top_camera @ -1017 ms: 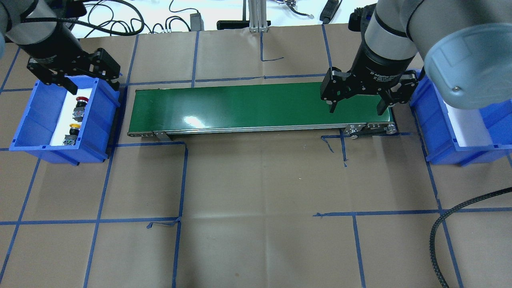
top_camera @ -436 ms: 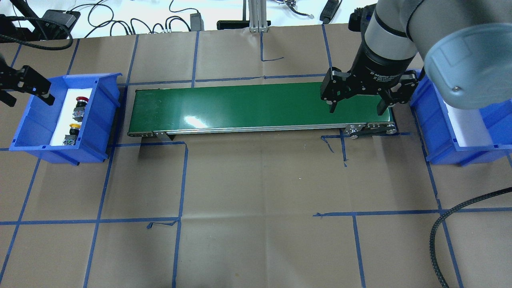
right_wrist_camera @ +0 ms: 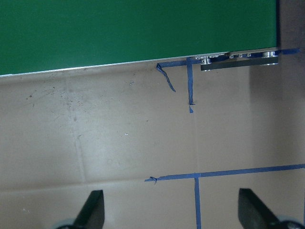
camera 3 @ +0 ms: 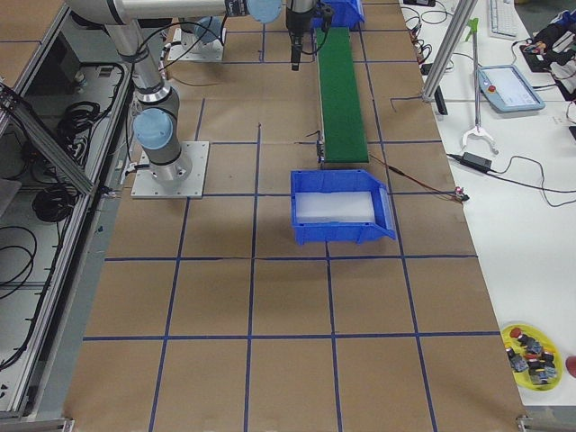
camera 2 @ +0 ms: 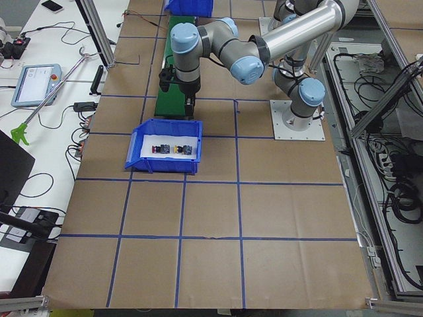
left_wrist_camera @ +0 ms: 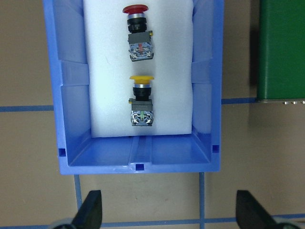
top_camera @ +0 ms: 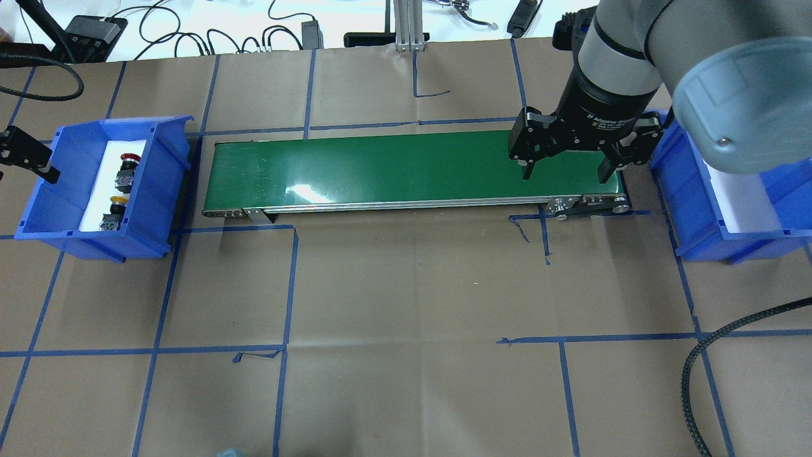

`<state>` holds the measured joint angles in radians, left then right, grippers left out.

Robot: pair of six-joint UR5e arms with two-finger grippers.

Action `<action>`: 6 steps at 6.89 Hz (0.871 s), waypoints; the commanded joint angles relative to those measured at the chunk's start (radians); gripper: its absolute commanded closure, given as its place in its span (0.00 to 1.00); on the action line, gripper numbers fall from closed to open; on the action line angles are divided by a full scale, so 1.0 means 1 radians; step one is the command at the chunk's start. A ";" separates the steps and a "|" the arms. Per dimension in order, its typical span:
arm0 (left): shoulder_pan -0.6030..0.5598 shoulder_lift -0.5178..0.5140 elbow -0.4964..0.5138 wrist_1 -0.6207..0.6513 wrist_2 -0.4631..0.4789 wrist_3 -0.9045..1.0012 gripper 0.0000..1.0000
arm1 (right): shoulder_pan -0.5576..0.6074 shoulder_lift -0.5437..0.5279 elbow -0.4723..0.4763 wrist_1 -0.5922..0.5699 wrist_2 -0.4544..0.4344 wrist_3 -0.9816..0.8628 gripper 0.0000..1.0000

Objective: Transport two buttons from left to right
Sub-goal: 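Lower the left gripper into the bin and grasp the yellow-capped button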

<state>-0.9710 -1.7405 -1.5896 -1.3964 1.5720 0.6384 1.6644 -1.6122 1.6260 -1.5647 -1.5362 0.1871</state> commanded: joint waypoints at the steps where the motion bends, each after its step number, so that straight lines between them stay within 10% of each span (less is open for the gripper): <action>1: 0.003 -0.091 -0.023 0.124 -0.010 0.003 0.00 | 0.000 0.000 0.003 0.000 0.001 0.000 0.00; 6: 0.002 -0.210 -0.196 0.474 -0.013 0.001 0.00 | 0.000 0.000 0.005 0.000 0.001 0.003 0.00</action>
<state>-0.9698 -1.9110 -1.7551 -1.0027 1.5588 0.6397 1.6644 -1.6122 1.6303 -1.5647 -1.5356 0.1895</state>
